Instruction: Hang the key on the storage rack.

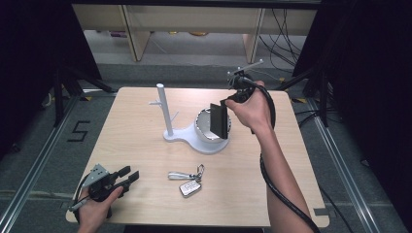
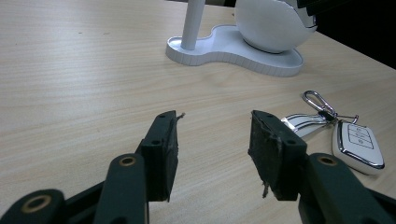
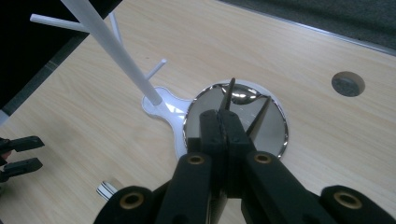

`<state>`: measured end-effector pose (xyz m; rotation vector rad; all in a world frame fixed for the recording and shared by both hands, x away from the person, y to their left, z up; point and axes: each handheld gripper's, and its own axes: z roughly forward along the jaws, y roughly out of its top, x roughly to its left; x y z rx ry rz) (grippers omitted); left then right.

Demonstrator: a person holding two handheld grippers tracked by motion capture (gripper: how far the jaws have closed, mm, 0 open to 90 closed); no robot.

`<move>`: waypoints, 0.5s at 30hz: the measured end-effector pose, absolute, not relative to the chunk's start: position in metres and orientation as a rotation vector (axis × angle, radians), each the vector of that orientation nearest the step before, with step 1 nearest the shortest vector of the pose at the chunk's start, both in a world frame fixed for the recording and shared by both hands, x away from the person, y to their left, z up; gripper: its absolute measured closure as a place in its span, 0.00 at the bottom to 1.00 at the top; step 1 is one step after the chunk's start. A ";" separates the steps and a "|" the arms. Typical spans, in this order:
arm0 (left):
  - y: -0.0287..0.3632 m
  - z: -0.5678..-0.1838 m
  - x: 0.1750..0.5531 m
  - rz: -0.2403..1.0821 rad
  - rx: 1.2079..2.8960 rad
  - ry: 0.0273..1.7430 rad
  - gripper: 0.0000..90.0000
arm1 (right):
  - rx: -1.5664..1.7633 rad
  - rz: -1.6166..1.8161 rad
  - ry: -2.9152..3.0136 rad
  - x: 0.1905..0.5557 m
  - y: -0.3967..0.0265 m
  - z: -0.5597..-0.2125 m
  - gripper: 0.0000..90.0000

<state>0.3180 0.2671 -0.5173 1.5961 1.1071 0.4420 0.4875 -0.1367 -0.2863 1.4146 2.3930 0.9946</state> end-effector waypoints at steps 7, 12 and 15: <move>0.267 -0.518 0.319 0.440 1.597 1.101 0.57 | 1.389 1.000 2.434 0.492 -0.129 -0.298 1.00; 0.267 -0.518 0.319 0.441 1.600 1.101 0.57 | 1.361 0.972 2.446 0.498 -0.127 -0.309 1.00; 0.268 -0.519 0.319 0.441 1.601 1.102 0.57 | 1.352 0.957 2.444 0.500 -0.128 -0.314 1.00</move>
